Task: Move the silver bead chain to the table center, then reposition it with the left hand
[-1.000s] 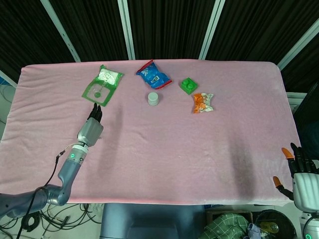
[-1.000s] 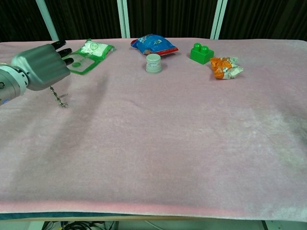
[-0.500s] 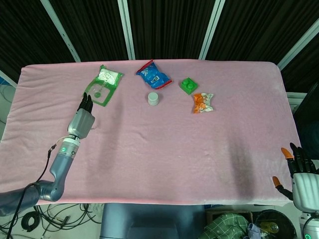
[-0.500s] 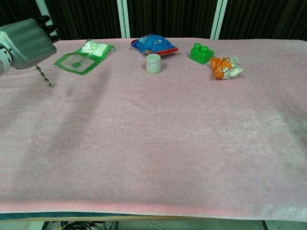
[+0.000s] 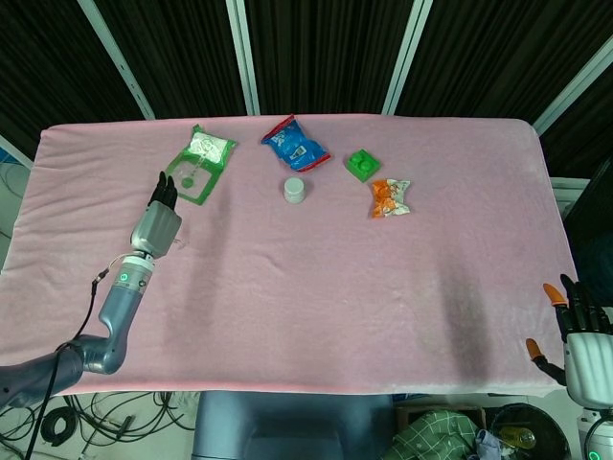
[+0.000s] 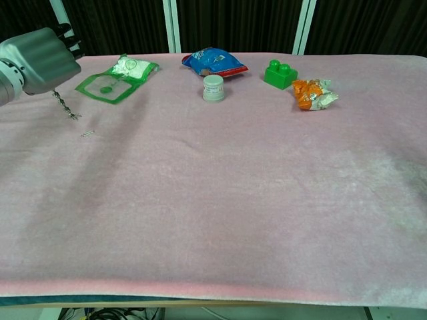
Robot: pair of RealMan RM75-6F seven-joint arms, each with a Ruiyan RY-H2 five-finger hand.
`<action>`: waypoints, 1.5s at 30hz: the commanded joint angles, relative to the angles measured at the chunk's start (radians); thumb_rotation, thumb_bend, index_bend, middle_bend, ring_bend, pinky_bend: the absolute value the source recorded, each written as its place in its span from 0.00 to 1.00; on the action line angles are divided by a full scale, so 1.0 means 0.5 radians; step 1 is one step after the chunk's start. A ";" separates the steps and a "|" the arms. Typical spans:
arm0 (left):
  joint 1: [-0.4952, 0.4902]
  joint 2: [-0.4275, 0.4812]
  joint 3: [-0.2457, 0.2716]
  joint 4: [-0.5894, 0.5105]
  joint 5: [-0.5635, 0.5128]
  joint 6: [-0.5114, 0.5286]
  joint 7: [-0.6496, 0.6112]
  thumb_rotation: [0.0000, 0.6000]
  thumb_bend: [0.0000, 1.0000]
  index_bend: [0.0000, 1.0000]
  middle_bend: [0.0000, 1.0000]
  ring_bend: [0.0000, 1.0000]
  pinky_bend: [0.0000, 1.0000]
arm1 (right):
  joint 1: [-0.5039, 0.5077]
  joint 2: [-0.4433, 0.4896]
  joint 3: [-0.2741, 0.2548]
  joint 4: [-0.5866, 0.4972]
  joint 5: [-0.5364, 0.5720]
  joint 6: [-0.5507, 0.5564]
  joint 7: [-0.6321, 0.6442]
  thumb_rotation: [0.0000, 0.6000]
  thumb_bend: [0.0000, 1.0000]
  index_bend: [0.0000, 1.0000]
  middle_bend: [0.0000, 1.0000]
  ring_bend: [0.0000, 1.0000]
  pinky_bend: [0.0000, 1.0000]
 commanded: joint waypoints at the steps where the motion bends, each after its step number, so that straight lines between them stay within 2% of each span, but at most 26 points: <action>1: -0.003 -0.026 -0.004 0.033 0.010 -0.013 -0.010 1.00 0.41 0.64 0.15 0.00 0.00 | 0.003 0.006 -0.005 0.005 0.001 -0.014 0.005 1.00 0.18 0.12 0.00 0.01 0.18; 9: 0.004 -0.086 -0.005 0.089 -0.011 -0.069 0.009 1.00 0.41 0.64 0.15 0.00 0.00 | 0.019 0.007 -0.016 0.034 0.023 -0.073 0.010 1.00 0.17 0.09 0.00 0.01 0.18; 28: -0.013 -0.204 -0.009 0.255 -0.010 -0.156 0.041 1.00 0.41 0.64 0.15 0.00 0.00 | 0.008 0.013 -0.012 0.006 0.019 -0.042 0.006 1.00 0.16 0.08 0.00 0.01 0.18; 45: -0.018 -0.208 -0.039 0.252 0.006 -0.147 0.071 1.00 0.41 0.64 0.15 0.00 0.00 | -0.001 0.013 -0.004 -0.005 0.008 -0.008 0.011 1.00 0.16 0.08 0.00 0.01 0.18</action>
